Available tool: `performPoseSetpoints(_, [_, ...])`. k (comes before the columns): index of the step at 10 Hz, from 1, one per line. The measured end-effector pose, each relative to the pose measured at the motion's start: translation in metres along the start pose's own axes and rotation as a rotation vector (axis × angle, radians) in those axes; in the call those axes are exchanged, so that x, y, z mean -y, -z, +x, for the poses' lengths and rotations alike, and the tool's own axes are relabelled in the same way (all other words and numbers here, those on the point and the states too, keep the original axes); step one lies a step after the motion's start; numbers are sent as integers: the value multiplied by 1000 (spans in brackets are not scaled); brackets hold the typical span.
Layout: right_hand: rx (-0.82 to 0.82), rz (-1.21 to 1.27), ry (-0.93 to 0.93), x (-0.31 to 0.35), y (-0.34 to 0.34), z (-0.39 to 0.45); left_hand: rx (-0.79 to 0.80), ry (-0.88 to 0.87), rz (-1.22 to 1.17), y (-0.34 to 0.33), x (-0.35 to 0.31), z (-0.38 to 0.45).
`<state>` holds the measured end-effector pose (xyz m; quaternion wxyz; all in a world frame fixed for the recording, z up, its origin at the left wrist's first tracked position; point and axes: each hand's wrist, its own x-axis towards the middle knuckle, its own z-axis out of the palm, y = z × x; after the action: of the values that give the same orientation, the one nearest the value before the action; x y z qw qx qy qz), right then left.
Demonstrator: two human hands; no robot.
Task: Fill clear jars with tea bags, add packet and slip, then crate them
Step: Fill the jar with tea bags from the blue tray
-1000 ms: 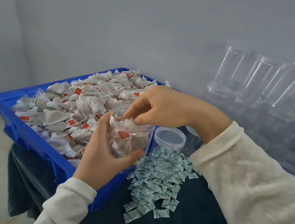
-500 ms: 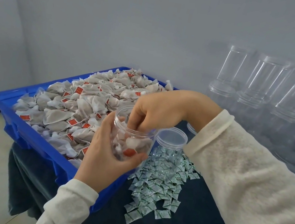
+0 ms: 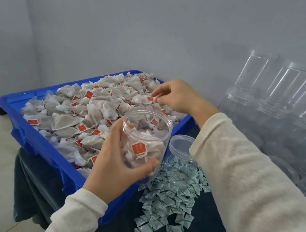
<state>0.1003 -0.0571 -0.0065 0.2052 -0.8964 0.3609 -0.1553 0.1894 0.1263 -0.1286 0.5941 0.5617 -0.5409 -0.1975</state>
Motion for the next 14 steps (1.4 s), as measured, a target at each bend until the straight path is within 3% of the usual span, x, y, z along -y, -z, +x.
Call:
performPoseSetpoints(2, [23,-125,-109,-37,-47,22,-6,11,16,-1,2,0])
performPoseSetpoints(4, [282,-450,-229,-61,-80,37,-25,-18,33,-2,3,0])
performPoseSetpoints(5, [265,-460,-287,-72,-96,37,-25,-26,44,-2,3,0])
performPoseSetpoints(7, [89,-198,-368,-87,-120,46,-31,-48,53,-2,2,0])
performPoseSetpoints(11, [147,-475,-206,-46,-74,21,-17,-34,40,-1,2,-1])
performPoseSetpoints(14, [-150,-144,-87,-15,-3,-16,7,-6,45,-1,1,-2])
